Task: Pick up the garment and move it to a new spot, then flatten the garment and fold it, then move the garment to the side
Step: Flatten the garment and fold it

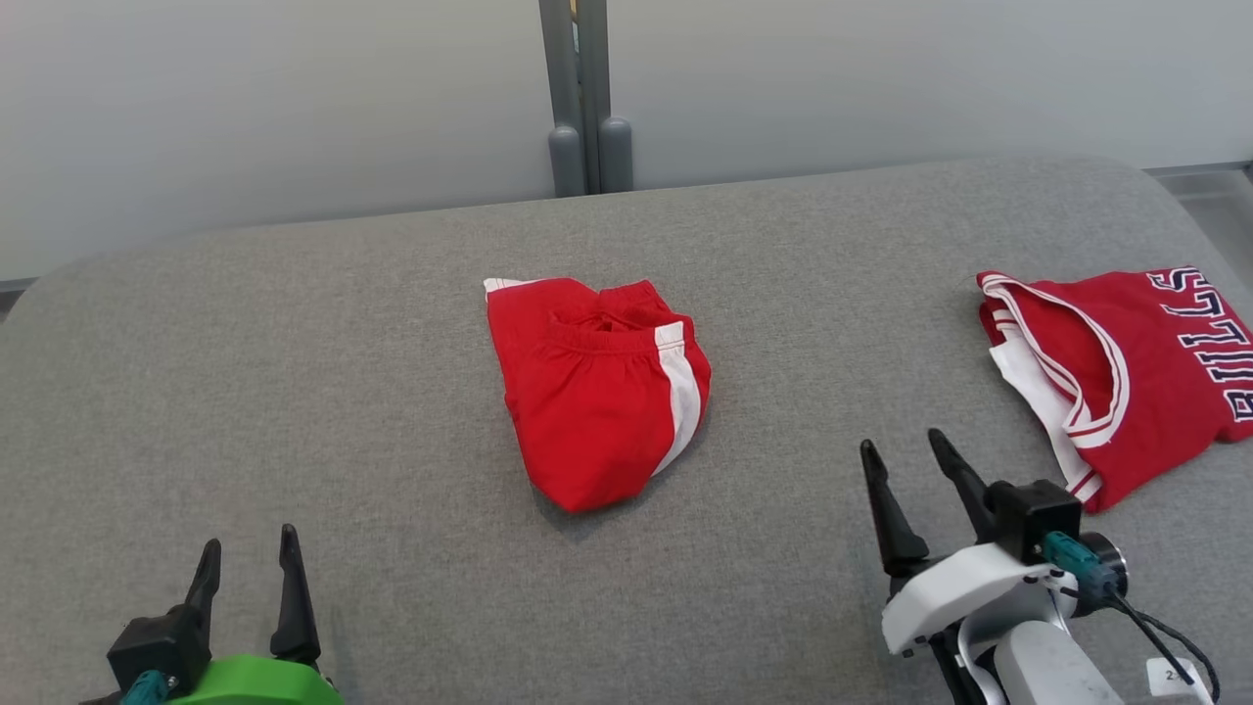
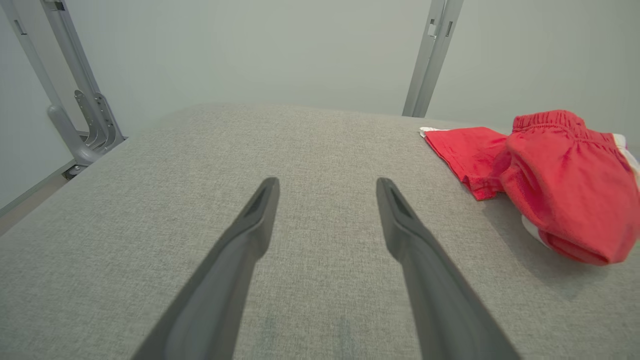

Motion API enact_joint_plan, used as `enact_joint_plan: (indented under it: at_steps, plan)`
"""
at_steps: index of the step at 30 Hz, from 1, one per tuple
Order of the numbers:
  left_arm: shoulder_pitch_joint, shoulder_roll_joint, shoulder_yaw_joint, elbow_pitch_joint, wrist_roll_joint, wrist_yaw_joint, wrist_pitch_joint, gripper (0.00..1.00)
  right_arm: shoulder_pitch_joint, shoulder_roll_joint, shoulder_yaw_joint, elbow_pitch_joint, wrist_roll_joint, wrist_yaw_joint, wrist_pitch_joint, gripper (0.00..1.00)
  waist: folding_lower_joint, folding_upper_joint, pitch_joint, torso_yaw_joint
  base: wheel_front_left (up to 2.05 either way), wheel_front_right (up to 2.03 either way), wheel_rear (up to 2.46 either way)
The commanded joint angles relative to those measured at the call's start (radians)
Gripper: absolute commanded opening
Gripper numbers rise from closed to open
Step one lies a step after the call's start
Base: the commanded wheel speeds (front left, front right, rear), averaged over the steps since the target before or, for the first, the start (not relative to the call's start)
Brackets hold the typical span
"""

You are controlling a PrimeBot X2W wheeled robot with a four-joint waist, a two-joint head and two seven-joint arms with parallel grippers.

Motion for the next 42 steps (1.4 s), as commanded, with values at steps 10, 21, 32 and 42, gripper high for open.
enact_joint_plan:
  at_steps: [10, 21, 32, 42]
  plan:
    - [-0.064, 0.002, -0.145, -0.014, -0.048, -0.005, -0.002, 1.00, -0.177, -0.024, 0.157, 0.053, -0.019, -0.001, 0.000, 1.00, 0.0001, 0.0000, 0.092, 0.141, 0.00, 0.00, 0.00]
    - [-0.103, 0.001, -0.239, -0.019, -0.118, 0.001, -0.002, 1.00, -0.441, -0.123, 0.349, 0.299, 0.034, -0.001, 0.000, 1.00, 0.0001, 0.0000, 0.195, 0.306, 0.00, 0.00, 0.00]
    - [-0.126, 0.001, -0.272, -0.029, -0.140, 0.011, -0.002, 1.00, -0.564, -0.218, 0.482, 0.435, 0.128, -0.001, 0.000, 1.00, 0.0001, 0.0000, 0.235, 0.318, 0.00, 0.00, 0.00]
    - [-0.134, 0.001, -0.275, -0.037, -0.140, 0.008, -0.002, 1.00, -0.573, -0.249, 0.620, 0.419, 0.235, -0.001, 0.000, 0.00, 0.0001, 0.0000, 0.233, 0.292, 0.00, 0.00, 0.00]
